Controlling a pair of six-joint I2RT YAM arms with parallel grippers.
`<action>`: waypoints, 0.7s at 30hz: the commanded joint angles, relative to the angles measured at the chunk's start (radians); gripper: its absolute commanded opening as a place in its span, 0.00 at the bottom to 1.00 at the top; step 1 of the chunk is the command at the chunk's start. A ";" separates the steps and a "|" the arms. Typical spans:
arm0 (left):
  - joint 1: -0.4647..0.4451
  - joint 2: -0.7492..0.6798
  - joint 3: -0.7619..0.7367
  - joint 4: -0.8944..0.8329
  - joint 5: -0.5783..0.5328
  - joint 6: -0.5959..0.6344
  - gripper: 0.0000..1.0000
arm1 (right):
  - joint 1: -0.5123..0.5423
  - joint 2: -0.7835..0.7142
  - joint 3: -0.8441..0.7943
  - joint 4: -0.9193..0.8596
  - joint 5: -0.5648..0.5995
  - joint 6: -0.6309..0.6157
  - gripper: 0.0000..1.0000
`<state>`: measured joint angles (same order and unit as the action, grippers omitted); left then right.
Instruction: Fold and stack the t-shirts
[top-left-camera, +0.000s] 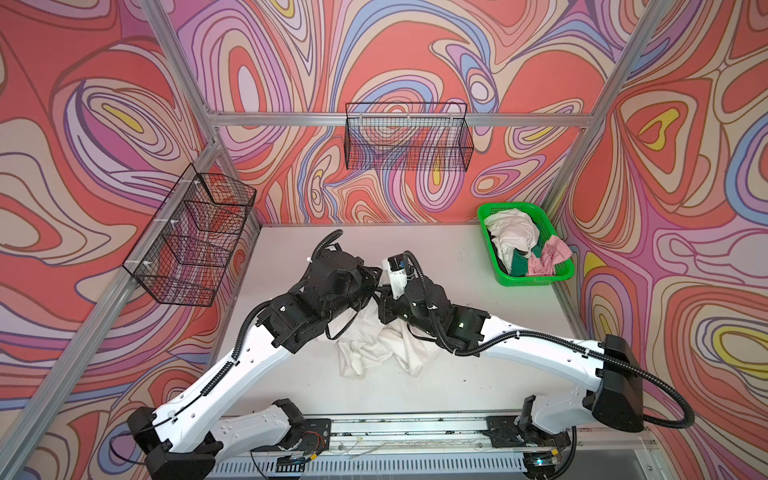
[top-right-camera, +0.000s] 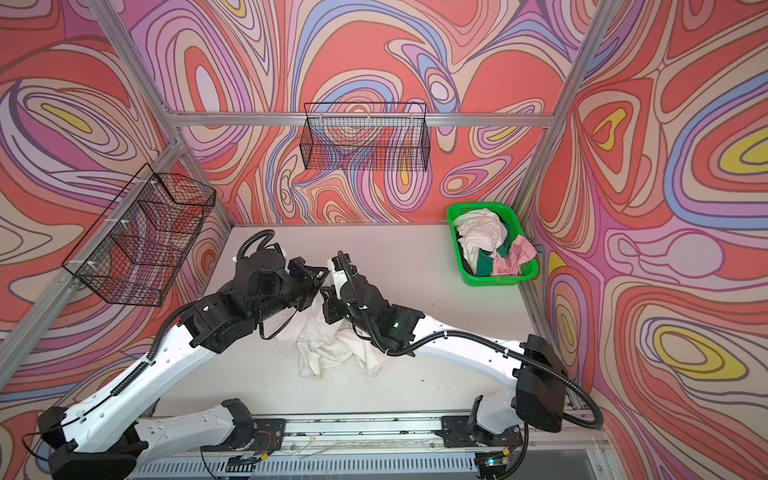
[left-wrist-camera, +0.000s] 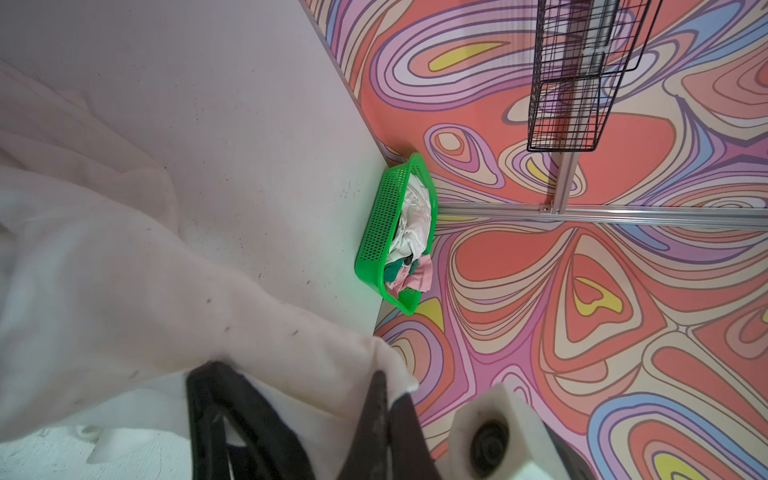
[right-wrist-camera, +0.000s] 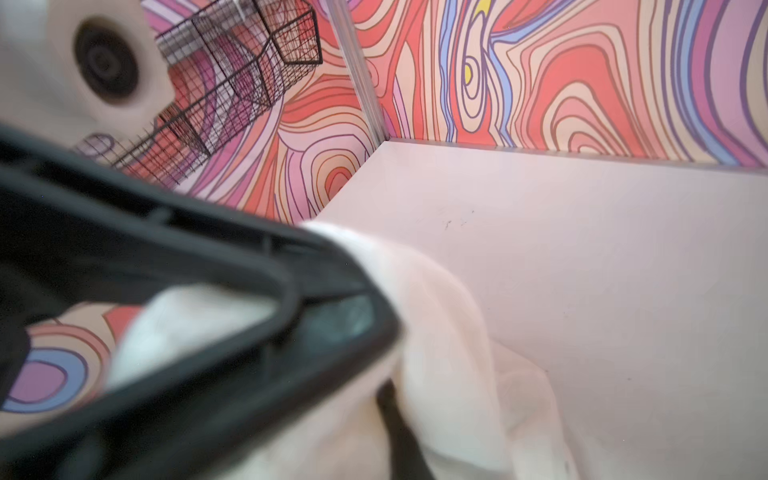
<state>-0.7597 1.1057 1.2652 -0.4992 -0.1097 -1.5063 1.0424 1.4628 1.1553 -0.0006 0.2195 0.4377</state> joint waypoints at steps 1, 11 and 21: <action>-0.006 -0.007 -0.019 0.058 -0.012 -0.003 0.00 | 0.005 -0.020 -0.031 0.026 0.046 0.014 0.00; 0.013 -0.044 0.044 -0.032 -0.068 0.225 0.82 | -0.002 -0.153 -0.117 -0.003 0.161 0.040 0.00; 0.174 -0.206 0.032 -0.267 -0.049 0.652 1.00 | -0.249 -0.339 0.021 -0.165 -0.009 0.016 0.00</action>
<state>-0.6056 0.9268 1.2900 -0.6384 -0.1371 -1.0447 0.8616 1.1542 1.0847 -0.1181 0.2943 0.4641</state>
